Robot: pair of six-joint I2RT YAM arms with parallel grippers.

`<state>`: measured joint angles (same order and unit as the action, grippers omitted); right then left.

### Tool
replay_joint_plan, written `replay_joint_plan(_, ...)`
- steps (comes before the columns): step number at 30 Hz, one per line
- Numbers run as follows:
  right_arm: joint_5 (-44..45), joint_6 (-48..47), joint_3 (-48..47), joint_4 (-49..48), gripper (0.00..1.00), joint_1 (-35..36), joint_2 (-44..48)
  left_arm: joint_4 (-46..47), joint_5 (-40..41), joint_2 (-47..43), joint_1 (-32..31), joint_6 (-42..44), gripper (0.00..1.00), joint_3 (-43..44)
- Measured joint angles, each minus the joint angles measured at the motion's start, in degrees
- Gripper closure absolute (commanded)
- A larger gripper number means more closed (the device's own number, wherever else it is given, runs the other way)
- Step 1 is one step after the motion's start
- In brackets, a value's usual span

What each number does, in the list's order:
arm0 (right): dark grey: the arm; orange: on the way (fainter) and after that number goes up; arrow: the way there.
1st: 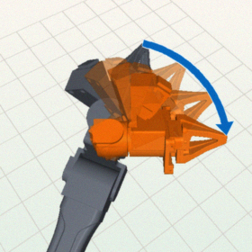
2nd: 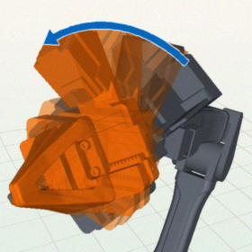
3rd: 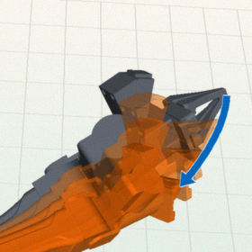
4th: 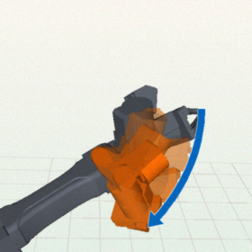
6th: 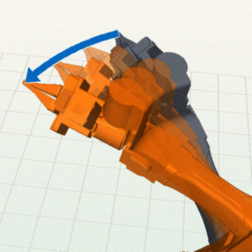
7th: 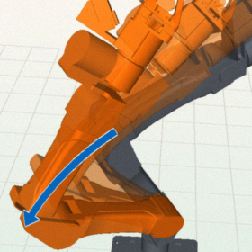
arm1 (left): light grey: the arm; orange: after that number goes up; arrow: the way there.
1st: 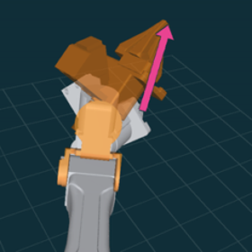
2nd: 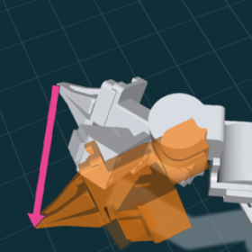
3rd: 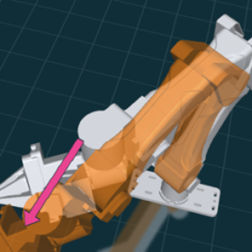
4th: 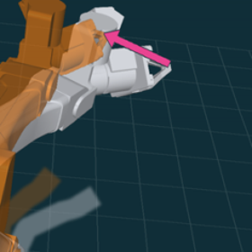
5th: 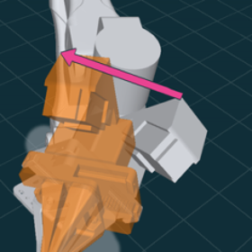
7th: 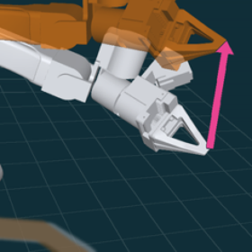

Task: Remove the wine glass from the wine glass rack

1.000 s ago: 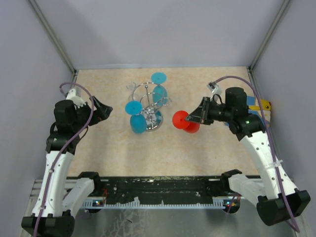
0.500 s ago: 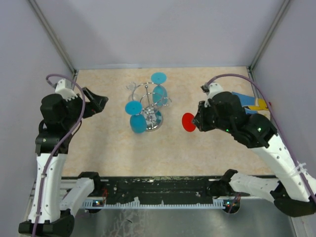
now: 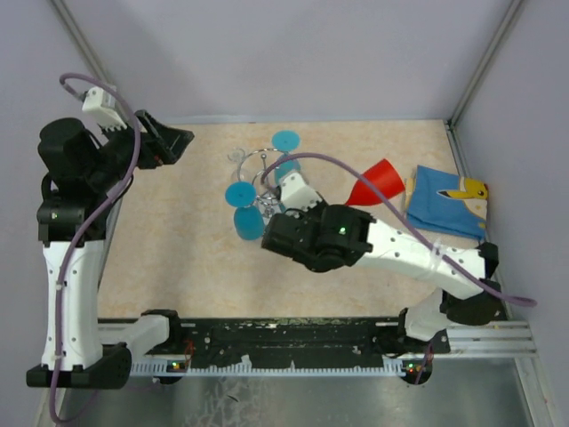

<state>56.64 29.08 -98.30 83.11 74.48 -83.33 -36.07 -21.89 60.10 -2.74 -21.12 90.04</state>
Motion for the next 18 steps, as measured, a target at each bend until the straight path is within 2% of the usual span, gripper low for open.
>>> replay_joint_plan(7,13.9,-7.8,-3.8,1.4,1.0,12.3,-10.1,0.0,-7.0,5.5,0.0,2.8,0.03,4.2)
replay_joint_plan(11,16.9,-14.3,-3.8,-0.5,1.0,17.2,-14.1,0.2,-12.5,7.5,-0.5,4.3,0.03,5.1)
replay_joint_plan(18,17.1,-33.6,-0.6,-16.1,1.0,23.8,-13.7,1.7,-19.1,7.7,-6.8,8.8,0.0,4.8)
